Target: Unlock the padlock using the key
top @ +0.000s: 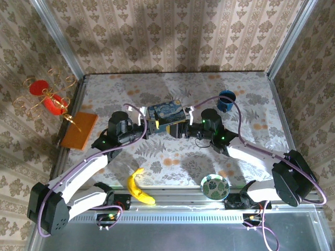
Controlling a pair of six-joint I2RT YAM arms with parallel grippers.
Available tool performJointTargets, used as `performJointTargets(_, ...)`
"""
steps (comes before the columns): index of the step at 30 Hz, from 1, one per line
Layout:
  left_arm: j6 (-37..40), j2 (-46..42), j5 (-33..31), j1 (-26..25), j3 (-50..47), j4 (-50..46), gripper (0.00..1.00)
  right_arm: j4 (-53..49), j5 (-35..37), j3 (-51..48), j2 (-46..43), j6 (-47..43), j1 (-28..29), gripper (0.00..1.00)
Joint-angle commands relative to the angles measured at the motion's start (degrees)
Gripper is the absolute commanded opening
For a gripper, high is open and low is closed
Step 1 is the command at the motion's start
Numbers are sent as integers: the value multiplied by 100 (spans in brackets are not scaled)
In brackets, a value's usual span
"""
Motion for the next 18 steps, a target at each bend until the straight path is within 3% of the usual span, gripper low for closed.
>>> performJointTargets(1,-365,-37,337,-36,177,388,0,117,-40,38,-41,-322,176,58)
performJointTargets(7,-856,59,329,-104,113,786,0,-67,567,79,-124,-680,455,53)
performJointTargets(18,-984,74,171,-269,138,791,0,134,1242,114,-74,-866,647,49)
